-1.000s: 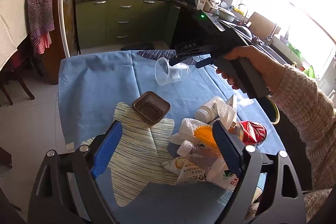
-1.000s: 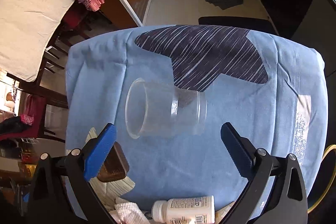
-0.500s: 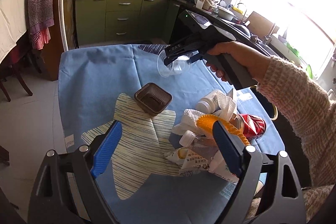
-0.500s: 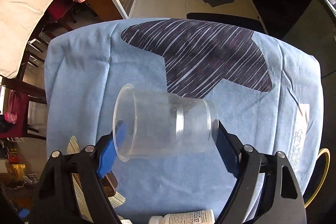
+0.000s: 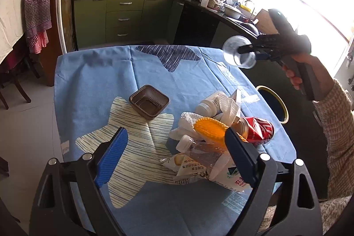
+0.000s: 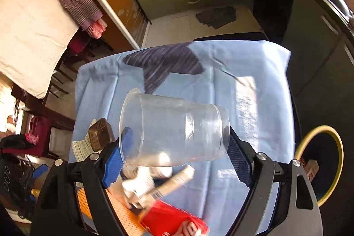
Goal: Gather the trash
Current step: 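Carry the plastic cup over the bin and release it inside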
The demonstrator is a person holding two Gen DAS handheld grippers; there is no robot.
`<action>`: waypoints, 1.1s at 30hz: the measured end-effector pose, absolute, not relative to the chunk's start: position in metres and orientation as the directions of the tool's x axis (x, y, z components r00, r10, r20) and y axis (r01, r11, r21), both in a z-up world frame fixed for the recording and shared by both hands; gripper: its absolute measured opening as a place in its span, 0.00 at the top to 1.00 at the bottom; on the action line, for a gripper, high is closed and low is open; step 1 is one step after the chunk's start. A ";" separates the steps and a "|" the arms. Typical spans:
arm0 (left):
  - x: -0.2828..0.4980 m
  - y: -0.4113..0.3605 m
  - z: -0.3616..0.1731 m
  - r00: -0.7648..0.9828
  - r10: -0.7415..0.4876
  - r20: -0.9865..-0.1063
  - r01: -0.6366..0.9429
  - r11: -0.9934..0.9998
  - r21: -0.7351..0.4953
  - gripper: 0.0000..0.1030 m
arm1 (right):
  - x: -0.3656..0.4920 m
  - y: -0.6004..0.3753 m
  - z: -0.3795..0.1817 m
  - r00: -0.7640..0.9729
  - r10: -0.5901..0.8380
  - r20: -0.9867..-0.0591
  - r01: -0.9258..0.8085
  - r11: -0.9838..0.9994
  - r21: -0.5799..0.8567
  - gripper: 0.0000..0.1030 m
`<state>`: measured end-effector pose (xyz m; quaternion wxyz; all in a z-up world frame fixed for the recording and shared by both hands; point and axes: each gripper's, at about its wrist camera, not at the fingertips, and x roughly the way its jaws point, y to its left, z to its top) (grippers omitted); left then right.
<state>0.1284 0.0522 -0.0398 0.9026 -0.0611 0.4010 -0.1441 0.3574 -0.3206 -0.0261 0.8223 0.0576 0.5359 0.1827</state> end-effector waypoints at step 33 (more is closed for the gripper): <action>0.200 0.046 -0.047 0.541 -0.335 -0.771 0.245 0.940 -0.237 0.14 | 0.256 -0.591 -0.128 0.477 0.194 -0.857 0.222 0.917 0.331 0.08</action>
